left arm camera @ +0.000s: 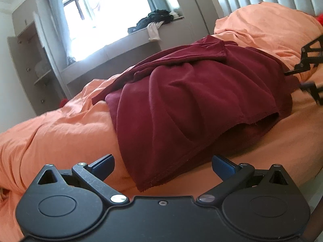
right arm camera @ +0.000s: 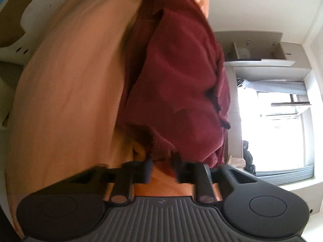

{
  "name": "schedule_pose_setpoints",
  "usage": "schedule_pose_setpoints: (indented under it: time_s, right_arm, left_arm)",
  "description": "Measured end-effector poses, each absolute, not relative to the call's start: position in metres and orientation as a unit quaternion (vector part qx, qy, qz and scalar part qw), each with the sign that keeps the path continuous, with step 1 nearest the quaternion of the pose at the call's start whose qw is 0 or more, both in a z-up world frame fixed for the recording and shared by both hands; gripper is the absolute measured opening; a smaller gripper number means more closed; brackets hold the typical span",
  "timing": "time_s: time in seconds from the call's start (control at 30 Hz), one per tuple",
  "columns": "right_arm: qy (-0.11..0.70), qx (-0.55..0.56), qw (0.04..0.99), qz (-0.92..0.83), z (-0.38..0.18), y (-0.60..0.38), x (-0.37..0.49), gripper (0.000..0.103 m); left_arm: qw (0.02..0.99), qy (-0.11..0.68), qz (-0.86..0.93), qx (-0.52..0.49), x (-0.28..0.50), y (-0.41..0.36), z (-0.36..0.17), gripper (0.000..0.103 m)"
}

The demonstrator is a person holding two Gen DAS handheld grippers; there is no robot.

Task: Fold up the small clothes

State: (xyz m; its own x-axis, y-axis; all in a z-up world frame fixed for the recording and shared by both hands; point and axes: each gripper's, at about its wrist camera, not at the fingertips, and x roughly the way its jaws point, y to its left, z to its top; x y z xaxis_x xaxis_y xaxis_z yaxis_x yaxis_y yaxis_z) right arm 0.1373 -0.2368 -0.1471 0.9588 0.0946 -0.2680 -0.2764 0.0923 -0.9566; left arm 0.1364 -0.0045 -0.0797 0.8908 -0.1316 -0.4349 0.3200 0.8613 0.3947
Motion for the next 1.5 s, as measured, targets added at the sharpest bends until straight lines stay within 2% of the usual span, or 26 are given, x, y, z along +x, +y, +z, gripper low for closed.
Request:
schedule_pose_setpoints:
  time_s: [0.03, 0.13, 0.4, 0.63, 0.87, 1.0, 1.03, 1.1, 1.2, 1.5]
  right_arm:
    - [0.064, -0.65, 0.746, 0.128, -0.142, -0.238, 0.138, 0.01]
    - [0.059, -0.585, 0.799, 0.123, -0.113, -0.243, 0.14, 0.007]
    - [0.01, -0.394, 0.916, 0.078, -0.018, -0.262, 0.138, 0.006]
    - [-0.004, -0.301, 0.951, 0.072, 0.025, -0.28, 0.156, 0.006]
    - [-0.013, -0.258, 0.965, 0.048, 0.025, -0.295, 0.126, 0.006]
    - [0.0, -0.234, 0.972, 0.037, 0.011, -0.298, 0.109, 0.006]
    - [0.003, -0.231, 0.972, 0.035, 0.008, -0.299, 0.106, 0.006]
    - [0.013, -0.228, 0.973, 0.033, -0.001, -0.298, 0.103, 0.006]
    - [0.022, -0.23, 0.973, 0.027, -0.013, -0.294, 0.101, 0.006]
    - [0.0, -0.138, 0.99, -0.019, -0.003, -0.31, 0.065, 0.005]
  left_arm:
    - [0.943, 0.197, -0.122, 0.241, 0.135, -0.006, -0.08, 0.103]
    - [0.938, 0.187, -0.127, 0.262, 0.131, -0.013, -0.084, 0.103]
    - [0.932, 0.182, -0.122, 0.288, 0.135, -0.044, -0.098, 0.103]
    - [0.939, 0.157, -0.041, 0.302, 0.15, -0.071, -0.098, 0.102]
    - [0.943, 0.149, 0.029, 0.297, 0.155, -0.05, -0.082, 0.074]
    - [0.945, 0.129, 0.032, 0.299, 0.144, -0.038, -0.071, 0.041]
    - [0.945, 0.119, 0.032, 0.304, 0.14, -0.037, -0.069, 0.037]
    - [0.947, 0.093, 0.033, 0.305, 0.132, -0.034, -0.064, 0.016]
    - [0.955, 0.047, 0.024, 0.292, 0.116, -0.031, -0.051, 0.005]
    - [0.972, 0.008, 0.003, 0.234, 0.098, -0.014, 0.006, 0.004]
